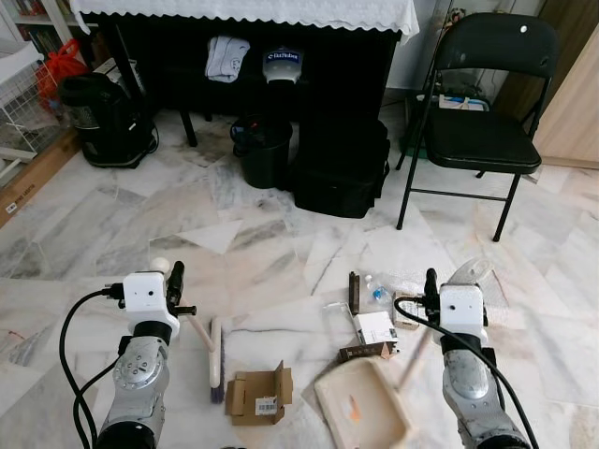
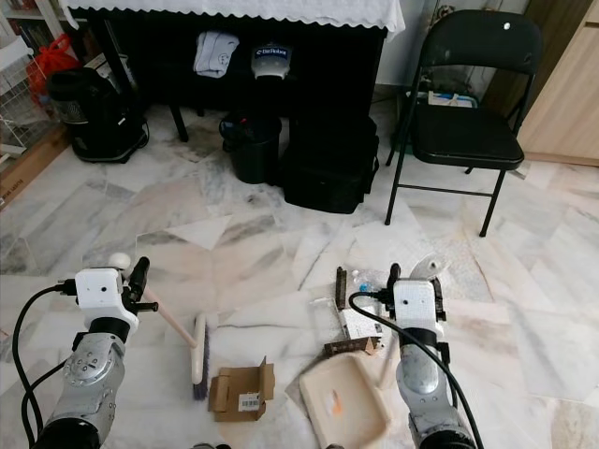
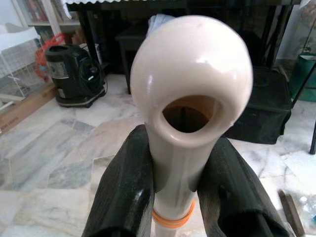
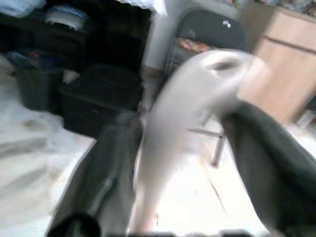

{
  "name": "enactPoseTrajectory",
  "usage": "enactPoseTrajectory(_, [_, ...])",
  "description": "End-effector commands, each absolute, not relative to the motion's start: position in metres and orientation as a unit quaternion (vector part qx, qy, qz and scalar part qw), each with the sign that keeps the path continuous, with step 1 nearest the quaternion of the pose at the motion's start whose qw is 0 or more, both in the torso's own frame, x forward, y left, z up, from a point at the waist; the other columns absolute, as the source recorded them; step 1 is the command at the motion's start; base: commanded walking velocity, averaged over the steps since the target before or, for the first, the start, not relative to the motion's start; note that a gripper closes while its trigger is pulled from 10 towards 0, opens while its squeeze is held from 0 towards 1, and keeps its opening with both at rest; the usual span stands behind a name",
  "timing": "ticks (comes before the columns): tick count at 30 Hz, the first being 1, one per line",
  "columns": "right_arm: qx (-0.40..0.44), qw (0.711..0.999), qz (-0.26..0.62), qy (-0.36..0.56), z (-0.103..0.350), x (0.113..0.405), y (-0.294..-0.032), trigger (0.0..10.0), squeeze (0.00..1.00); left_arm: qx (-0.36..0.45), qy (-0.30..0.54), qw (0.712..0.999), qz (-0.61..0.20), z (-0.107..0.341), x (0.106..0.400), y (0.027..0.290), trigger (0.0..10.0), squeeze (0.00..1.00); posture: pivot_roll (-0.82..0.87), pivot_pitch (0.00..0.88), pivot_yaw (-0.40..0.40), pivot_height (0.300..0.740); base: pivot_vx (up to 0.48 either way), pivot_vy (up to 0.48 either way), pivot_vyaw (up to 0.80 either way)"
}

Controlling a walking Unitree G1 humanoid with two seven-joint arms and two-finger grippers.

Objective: Sweep floor

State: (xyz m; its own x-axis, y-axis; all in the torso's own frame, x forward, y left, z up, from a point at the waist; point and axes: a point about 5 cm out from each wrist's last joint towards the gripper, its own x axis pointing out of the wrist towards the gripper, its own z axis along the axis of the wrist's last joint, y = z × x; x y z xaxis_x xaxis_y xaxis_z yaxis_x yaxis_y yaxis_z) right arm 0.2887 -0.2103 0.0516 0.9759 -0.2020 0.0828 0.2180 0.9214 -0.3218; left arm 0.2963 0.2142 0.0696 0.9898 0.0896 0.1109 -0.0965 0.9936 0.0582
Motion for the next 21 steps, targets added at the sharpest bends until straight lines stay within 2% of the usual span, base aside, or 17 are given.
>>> enactPoseTrajectory(1, [-0.17, 0.98, -0.103, -0.029, 0.052, 0.288, -0.209, 10.0, 0.0, 0.028, -0.048, 0.998, 0.04, 0.067, 0.296, 0.212, 10.0, 0.0, -0.03, 0.122, 0.002, 0.74, 0.0, 0.0, 0.0])
enactPoseTrajectory(14, [-0.129, 0.986, -0.109, -0.001, 0.042, 0.283, -0.208, 10.0, 0.0, 0.032, -0.045, 0.998, 0.03, 0.069, 0.299, 0.211, 10.0, 0.0, -0.02, 0.115, 0.008, 0.74, 0.0, 0.0, 0.0])
enactPoseTrajectory(21, [-0.109, 0.988, -0.106, -0.02, 0.048, 0.283, -0.206, 10.0, 0.0, 0.04, -0.029, 0.998, 0.033, 0.061, 0.293, 0.213, 10.0, 0.0, -0.02, 0.108, 0.012, 0.74, 0.0, 0.0, 0.0])
